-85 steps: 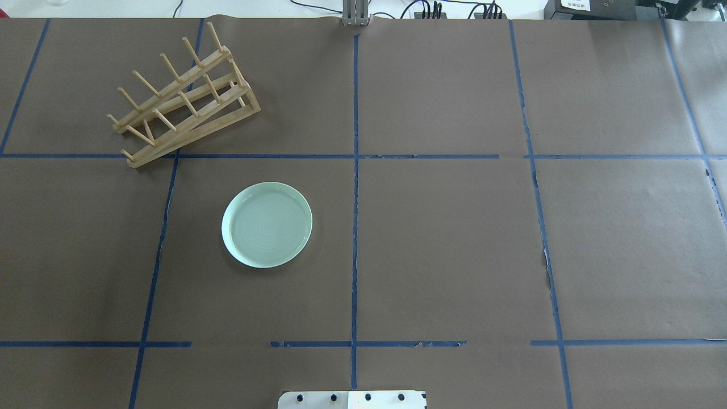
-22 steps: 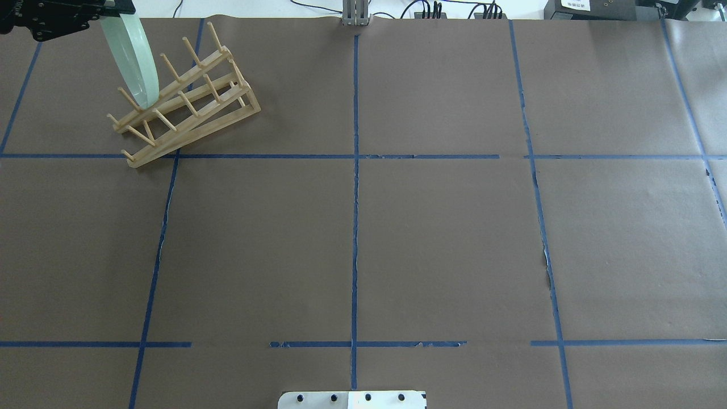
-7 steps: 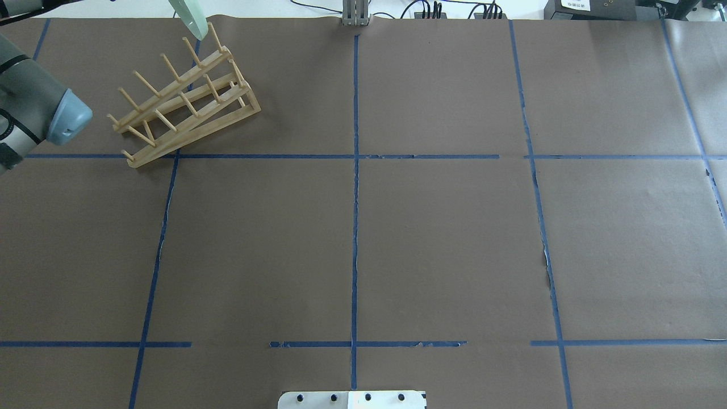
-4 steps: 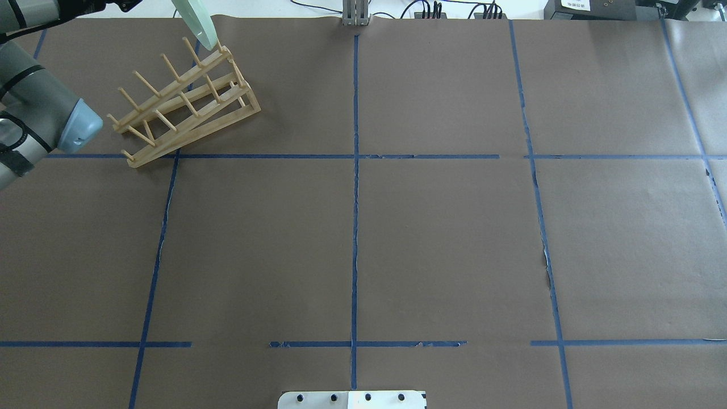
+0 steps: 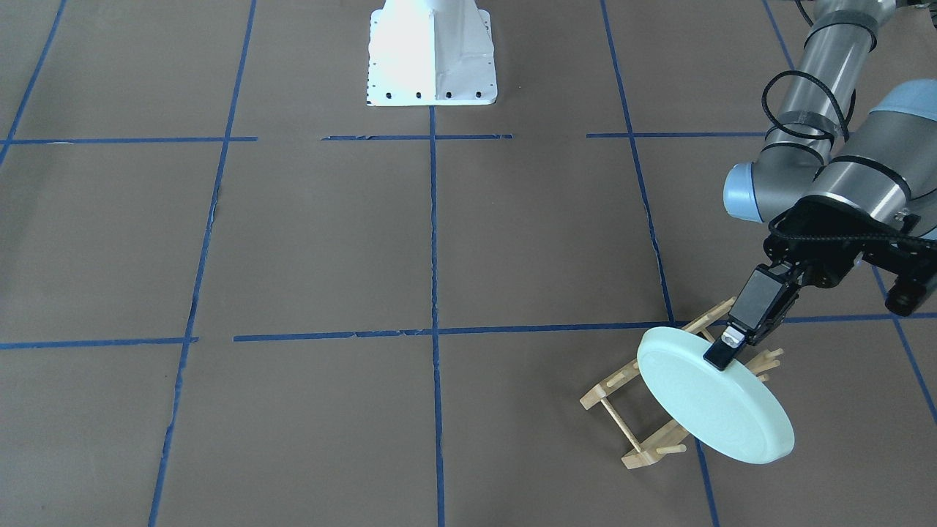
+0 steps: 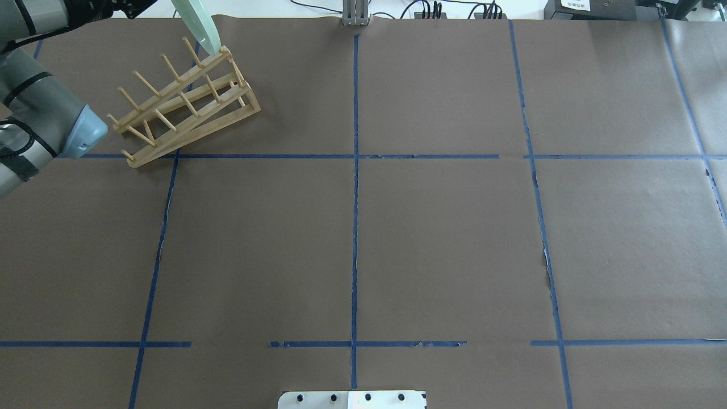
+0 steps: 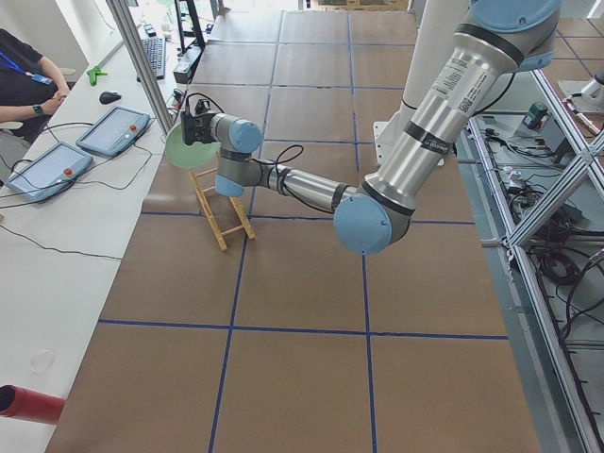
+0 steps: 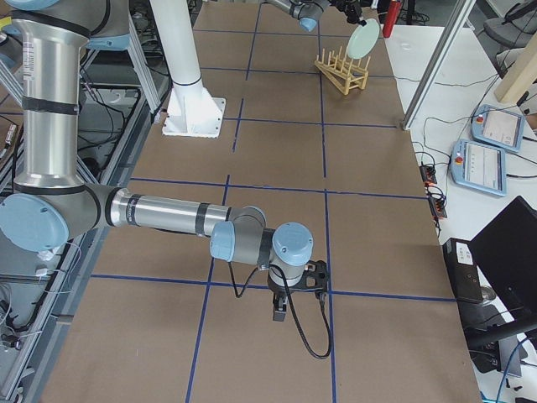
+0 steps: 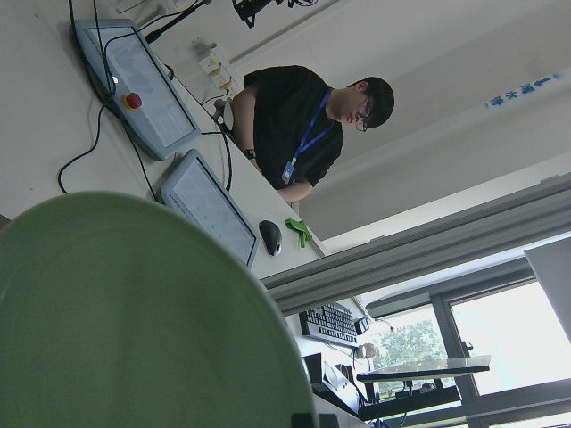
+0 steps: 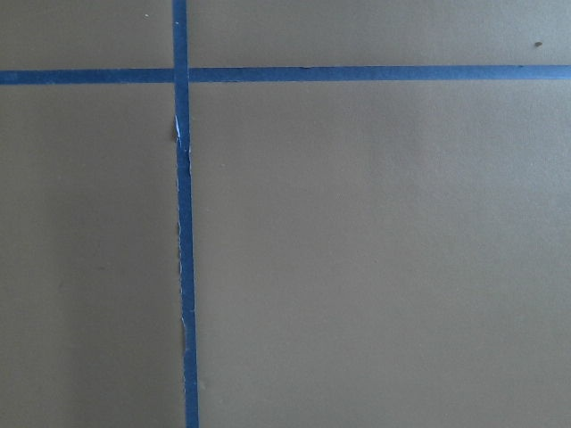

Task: Place plate on rack
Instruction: 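Lower the upright plate with the left gripper between the rack's pegs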

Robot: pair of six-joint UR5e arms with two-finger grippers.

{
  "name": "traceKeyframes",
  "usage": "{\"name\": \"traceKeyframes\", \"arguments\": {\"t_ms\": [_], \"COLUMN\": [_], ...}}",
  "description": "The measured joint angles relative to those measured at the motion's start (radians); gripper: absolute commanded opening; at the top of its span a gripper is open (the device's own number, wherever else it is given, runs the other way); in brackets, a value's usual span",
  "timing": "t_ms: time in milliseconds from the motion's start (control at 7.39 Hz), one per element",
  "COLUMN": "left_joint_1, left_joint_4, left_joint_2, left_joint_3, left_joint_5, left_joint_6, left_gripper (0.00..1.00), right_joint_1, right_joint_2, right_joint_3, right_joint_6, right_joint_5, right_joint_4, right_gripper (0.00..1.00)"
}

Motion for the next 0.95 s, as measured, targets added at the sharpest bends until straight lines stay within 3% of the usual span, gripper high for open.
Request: {"name": "traceKeyframes", "arguments": {"t_ms": [812,947], "left_joint_1": [0.032,0.035], "left_joint_4": [-0.021,-0.021], "left_joint_2": [0.006,0.006], "left_joint_3": [0.067,0.074], "left_joint_5": [0.002,0.002], "left_joint_6": [0.005,0.006], "left_gripper": [0.00,0.63], "right_joint_1": [0.000,0.000], "right_joint_2": [0.000,0.000], "right_joint_3": [0.000,0.000], "right_joint_6": [-0.001,0.000], "right_joint_5": [0.000,0.000], "right_joint_4": [0.000,-0.001], "right_gripper": [1.00,1.00]}}
